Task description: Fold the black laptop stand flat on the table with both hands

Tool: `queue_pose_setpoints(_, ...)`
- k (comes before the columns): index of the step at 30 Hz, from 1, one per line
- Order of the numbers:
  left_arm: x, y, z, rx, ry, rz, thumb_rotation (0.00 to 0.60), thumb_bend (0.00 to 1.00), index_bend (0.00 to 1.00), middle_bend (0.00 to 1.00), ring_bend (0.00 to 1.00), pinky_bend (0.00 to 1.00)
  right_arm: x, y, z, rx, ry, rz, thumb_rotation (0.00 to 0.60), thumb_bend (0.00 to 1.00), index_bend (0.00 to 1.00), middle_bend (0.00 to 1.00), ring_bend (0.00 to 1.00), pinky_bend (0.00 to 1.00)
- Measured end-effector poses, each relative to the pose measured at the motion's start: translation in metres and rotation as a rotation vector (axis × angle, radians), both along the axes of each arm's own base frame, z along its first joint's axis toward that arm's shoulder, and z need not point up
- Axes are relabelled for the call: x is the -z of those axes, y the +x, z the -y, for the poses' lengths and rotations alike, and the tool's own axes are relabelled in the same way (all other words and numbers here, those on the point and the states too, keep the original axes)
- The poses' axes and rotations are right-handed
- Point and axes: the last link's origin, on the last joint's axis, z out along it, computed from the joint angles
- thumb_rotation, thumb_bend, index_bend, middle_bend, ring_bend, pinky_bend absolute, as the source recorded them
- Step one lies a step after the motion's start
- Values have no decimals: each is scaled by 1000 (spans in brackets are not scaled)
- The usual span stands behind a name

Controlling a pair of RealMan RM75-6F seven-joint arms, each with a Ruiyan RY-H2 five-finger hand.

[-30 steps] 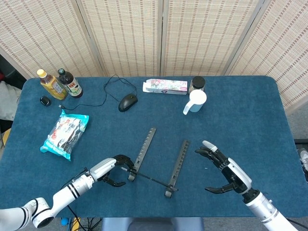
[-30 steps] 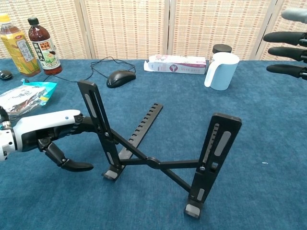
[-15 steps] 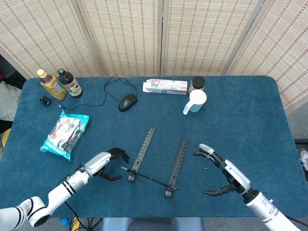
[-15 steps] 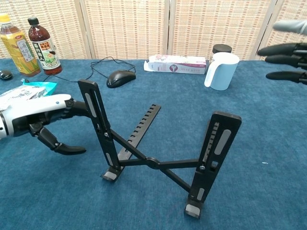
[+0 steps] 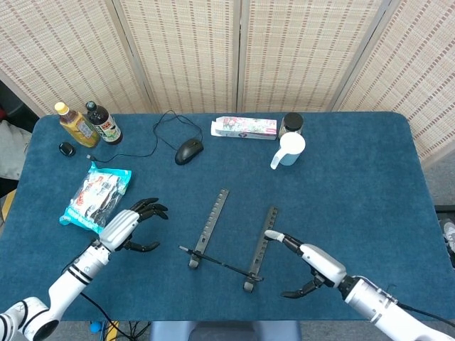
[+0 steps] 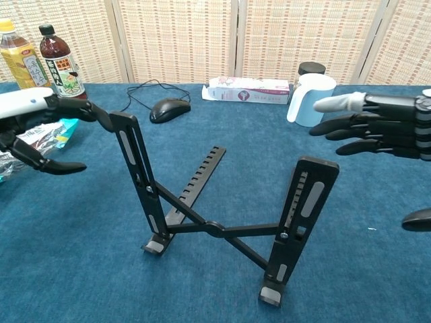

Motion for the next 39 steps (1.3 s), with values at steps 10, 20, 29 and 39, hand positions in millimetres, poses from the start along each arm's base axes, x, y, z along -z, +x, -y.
queue_pose_setpoints(10,-20,0,4,0,71,-3,600,222,280,172,31,55,24,28,10,-21,5,-6,600,38,0,112,0,83)
queue_pose_setpoints(20,-29,-2,7,8,114,-37,600,221,280,173,31,55,51,50,20,-9,-42,52,600,235,0,137,0,83)
queue_pose_setpoints(29,-40,-7,4,6,170,-87,600,221,280,173,31,56,34,33,29,73,-181,23,600,265,0,138,0,78)
queue_pose_setpoints(39,-40,-3,1,25,186,-133,600,221,280,172,31,55,-13,17,24,104,-354,51,600,266,0,125,0,26)
